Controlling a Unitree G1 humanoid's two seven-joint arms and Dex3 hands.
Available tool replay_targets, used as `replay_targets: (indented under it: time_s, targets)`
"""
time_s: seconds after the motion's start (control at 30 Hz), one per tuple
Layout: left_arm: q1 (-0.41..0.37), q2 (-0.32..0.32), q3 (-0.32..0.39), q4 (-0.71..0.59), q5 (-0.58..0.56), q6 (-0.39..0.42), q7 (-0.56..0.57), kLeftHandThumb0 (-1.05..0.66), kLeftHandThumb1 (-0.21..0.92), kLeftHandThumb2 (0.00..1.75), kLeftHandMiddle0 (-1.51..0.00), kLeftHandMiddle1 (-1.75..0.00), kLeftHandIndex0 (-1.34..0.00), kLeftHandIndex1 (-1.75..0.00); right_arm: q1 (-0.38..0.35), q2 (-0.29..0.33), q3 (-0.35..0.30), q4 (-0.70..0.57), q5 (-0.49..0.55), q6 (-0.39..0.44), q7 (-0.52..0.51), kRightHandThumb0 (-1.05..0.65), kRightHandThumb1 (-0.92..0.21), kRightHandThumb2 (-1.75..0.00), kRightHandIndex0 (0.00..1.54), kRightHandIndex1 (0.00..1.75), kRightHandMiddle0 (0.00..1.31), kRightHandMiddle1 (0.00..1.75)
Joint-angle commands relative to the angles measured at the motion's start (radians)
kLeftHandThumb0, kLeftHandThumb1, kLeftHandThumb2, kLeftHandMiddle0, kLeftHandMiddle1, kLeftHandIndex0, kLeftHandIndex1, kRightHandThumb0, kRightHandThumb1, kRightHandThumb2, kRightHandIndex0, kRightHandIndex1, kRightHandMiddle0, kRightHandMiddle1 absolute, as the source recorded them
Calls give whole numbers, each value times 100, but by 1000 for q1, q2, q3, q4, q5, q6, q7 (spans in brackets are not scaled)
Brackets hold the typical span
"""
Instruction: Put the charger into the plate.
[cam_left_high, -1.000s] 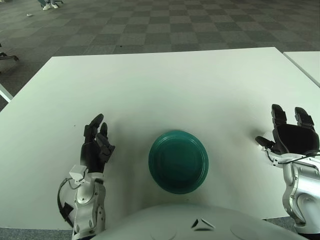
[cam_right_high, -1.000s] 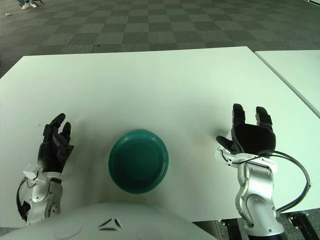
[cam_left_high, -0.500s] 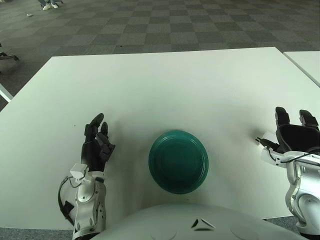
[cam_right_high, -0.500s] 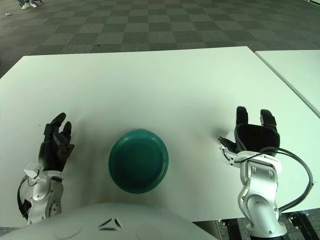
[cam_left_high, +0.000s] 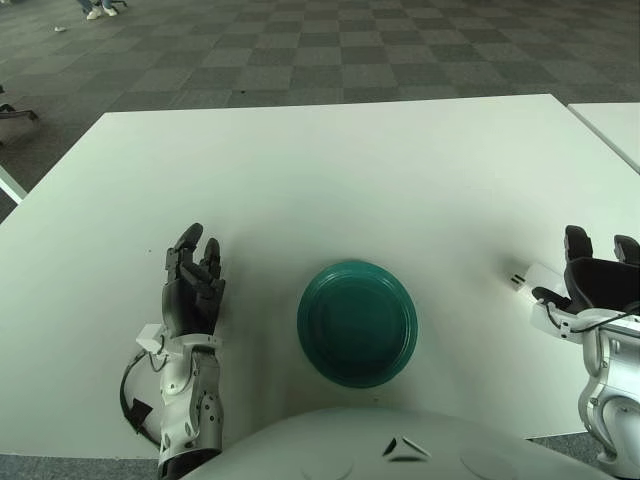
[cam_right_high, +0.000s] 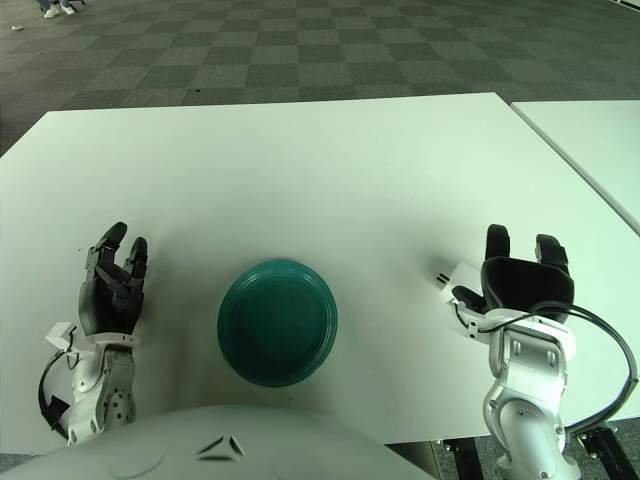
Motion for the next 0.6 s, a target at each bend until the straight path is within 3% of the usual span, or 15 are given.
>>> replay_targets:
  time_s: [0.0, 0.57]
  targets:
    - [-16, -5, 0, 5, 7, -40, -20, -95, 92, 105, -39, -6, 0, -102, 9, -4, -20, 3, 14, -17, 4, -105, -92, -83, 19, 5, 1, 2]
    - [1, 11, -3, -9, 17, -59, -48, -95, 92, 104, -38, -5, 0, -101, 24, -17, -38, 86, 77, -62, 8, -105, -92, -72, 22, 4, 0, 6]
